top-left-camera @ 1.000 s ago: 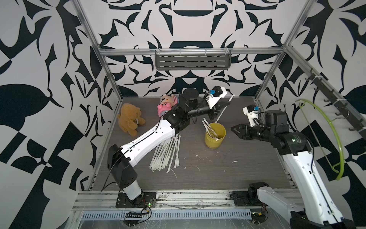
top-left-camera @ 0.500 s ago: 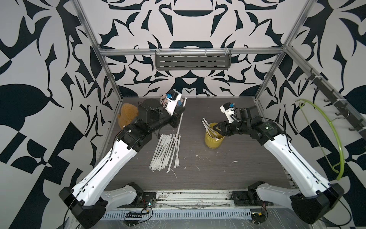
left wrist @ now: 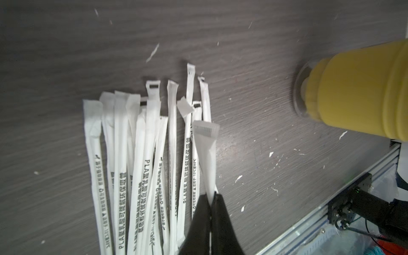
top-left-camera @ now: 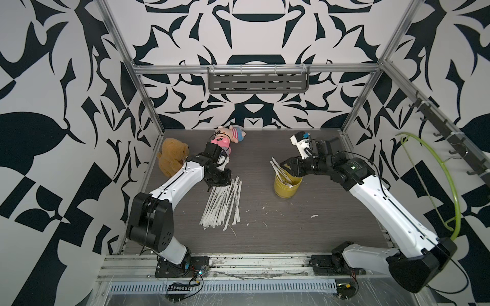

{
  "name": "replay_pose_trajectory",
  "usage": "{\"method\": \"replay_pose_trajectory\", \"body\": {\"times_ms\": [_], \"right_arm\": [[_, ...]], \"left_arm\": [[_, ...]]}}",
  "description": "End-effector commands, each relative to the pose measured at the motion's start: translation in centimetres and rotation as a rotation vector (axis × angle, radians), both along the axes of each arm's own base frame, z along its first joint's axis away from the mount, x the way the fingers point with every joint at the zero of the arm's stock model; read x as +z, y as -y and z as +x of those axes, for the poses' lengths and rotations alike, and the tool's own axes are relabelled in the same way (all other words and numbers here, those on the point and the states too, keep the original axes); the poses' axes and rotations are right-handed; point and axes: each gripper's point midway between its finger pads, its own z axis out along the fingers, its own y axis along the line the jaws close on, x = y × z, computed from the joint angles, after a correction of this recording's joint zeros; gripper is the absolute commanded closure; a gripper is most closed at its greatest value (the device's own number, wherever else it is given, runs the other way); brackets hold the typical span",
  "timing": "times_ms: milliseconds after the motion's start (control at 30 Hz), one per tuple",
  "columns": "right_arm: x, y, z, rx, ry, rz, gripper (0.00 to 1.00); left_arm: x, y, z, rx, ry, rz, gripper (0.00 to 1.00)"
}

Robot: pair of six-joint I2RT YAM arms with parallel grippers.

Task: Take the straws out of the storage container
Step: Place the straw at the center of the board.

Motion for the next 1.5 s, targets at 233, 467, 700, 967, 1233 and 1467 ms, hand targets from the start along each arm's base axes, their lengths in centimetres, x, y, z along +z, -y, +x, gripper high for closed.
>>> {"method": "replay_pose_trajectory", "body": {"times_ms": [233,467,700,967,1233,1467], "right_arm": [[1.1,0.9,-0.1,-0.030,0.060,-0.020,0.58],[1.5,0.7,-0.1,-0.023,0.063,-0.008,0.58],[0.7,1.0,-0.2,-0.022,0.048,-0.045,0.56],[-1.2,1.2,0.4,-0.010,0.033,-0.117,0.51],[-2.5,0.4,0.9,0.024,0.010,-0.115,0.49],[-5.2,-0.5,1.7,0.096,0.001,-0.155,0.52]], "left_arm": [[-3.9,2.1,0.3,-0.005,-0.031,0.004,1.00],[-5.9,1.4,0.9,0.019,-0.022,0.065,1.00],[-5.2,1.5,1.7,0.057,0.019,0.046,0.91],[-4.4,1.1,1.8,0.064,0.053,0.059,0.79],[-1.8,1.1,1.8,0.065,0.119,0.025,0.77],[3.8,1.5,1.9,0.075,0.277,-0.081,0.77]]}}
